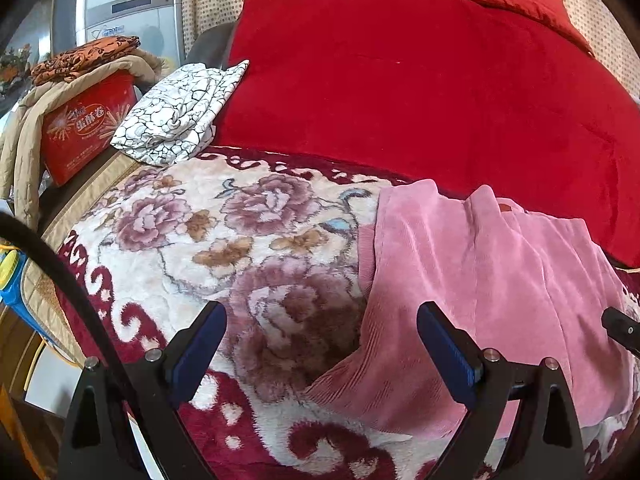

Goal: Fold large clothes

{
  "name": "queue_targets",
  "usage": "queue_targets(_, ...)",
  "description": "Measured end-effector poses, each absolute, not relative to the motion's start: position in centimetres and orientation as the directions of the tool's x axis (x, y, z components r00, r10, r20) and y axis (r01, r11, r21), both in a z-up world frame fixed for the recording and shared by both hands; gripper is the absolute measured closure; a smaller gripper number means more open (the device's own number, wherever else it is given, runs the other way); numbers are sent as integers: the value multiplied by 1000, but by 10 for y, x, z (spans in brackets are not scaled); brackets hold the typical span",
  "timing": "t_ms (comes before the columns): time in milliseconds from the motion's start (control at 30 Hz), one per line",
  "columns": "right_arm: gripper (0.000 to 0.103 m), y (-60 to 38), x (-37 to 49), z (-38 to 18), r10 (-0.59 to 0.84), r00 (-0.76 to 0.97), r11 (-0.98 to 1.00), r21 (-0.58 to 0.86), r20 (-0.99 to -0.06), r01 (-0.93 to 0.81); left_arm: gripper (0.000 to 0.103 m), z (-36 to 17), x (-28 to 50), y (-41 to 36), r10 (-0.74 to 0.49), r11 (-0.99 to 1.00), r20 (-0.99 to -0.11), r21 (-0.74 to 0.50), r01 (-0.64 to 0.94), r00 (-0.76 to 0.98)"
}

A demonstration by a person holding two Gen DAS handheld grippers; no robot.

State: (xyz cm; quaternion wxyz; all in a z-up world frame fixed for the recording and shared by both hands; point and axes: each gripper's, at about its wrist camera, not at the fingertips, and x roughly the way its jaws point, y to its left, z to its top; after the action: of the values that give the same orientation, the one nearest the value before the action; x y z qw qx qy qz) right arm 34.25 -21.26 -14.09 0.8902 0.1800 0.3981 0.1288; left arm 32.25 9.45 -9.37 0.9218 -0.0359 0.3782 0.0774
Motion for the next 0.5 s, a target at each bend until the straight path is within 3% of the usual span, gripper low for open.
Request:
queue_targets(233, 29, -212, 341, -139, 373, 651, 902, 424, -661, -86, 6, -99, 323, 100, 95, 986, -722, -26, -165, 685)
queue_targets(500, 29, -221, 331, -136, 378, 647, 898, 433, -662, -82, 6, -128, 296, 132, -42, 936, -785, -248, -251, 618)
